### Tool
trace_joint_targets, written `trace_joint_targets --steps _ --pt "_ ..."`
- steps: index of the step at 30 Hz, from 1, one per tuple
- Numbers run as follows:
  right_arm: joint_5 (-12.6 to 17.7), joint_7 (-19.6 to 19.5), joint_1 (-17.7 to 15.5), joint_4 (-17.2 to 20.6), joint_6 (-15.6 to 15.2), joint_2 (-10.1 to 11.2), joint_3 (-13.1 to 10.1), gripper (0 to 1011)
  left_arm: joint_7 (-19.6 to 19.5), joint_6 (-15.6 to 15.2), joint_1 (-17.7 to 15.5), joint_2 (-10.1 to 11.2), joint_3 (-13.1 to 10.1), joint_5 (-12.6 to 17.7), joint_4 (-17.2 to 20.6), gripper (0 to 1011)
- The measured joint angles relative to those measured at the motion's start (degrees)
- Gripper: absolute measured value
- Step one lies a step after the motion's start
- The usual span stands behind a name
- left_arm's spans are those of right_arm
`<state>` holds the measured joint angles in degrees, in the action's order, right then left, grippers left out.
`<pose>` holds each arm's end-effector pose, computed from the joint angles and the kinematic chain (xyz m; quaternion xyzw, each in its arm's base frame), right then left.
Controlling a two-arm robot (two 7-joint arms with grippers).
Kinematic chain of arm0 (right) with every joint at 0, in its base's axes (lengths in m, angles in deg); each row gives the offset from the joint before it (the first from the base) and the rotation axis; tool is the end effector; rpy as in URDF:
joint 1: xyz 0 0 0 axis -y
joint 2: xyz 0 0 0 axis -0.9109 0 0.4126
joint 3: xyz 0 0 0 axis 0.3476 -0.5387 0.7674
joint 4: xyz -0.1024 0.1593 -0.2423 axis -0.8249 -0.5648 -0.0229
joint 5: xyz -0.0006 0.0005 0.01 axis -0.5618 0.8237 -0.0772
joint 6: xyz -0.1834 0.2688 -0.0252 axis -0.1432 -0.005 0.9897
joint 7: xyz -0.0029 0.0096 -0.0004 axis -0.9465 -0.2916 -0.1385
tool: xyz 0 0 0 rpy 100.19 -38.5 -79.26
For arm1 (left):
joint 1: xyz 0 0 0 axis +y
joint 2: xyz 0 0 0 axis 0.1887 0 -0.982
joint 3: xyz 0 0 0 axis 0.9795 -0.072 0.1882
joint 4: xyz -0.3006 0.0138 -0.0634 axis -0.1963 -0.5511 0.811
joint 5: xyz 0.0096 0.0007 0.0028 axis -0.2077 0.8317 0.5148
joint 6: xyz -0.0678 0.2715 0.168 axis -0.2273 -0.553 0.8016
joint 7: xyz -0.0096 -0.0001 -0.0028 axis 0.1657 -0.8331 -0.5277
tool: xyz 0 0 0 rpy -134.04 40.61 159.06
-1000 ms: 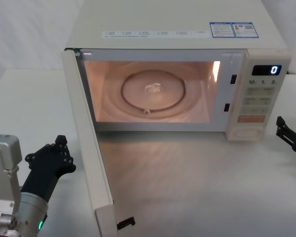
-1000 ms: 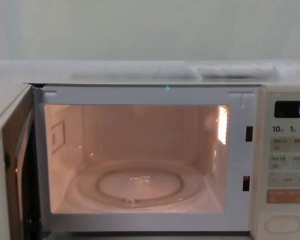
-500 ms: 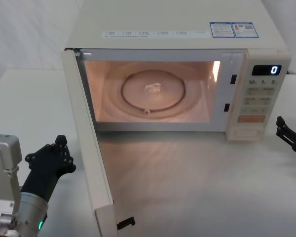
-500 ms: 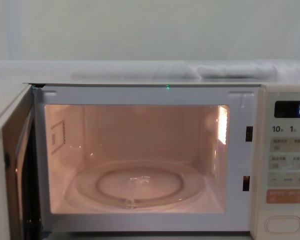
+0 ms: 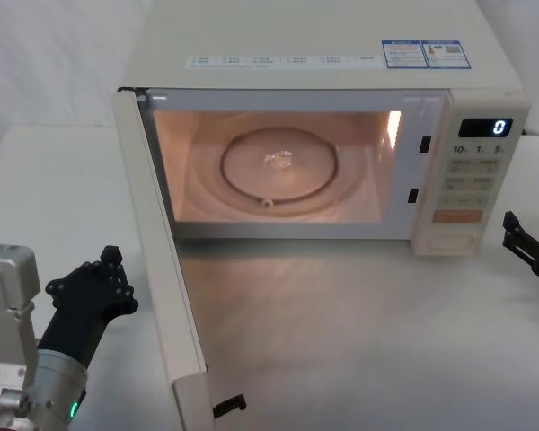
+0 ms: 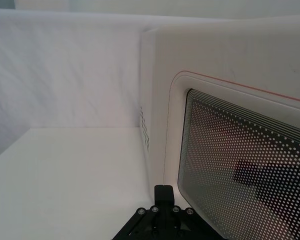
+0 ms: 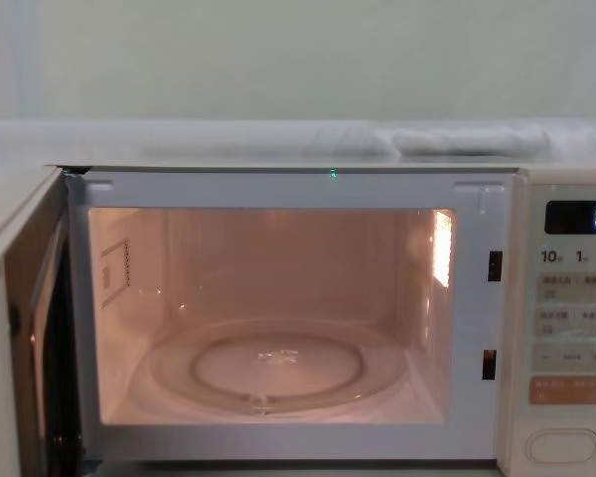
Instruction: Press the button to open the microwave door with one hand; close the microwave door with the other hand.
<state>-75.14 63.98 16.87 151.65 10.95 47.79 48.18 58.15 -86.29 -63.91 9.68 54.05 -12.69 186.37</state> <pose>0.3051 -0.0574 -0.2603 -0.0315 -0.0419 -0.6117 0.7894 0.2661 0.0400 -0.3016 -0.0174 0.0065 0.6616 0.7496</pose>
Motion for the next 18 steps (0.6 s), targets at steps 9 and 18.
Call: trace_joint_targets --steps 9,18 --pt "0.0 0.0 0.0 0.0 0.0 0.0 0.0 1002 0.0 0.0 0.0 0.0 0.0 0.0 0.0 0" --pt "0.0 0.0 0.0 0.0 0.0 0.0 0.0 1002 -2.1 -1.1 0.6 -0.4 0.4 0.4 -0.2 0"
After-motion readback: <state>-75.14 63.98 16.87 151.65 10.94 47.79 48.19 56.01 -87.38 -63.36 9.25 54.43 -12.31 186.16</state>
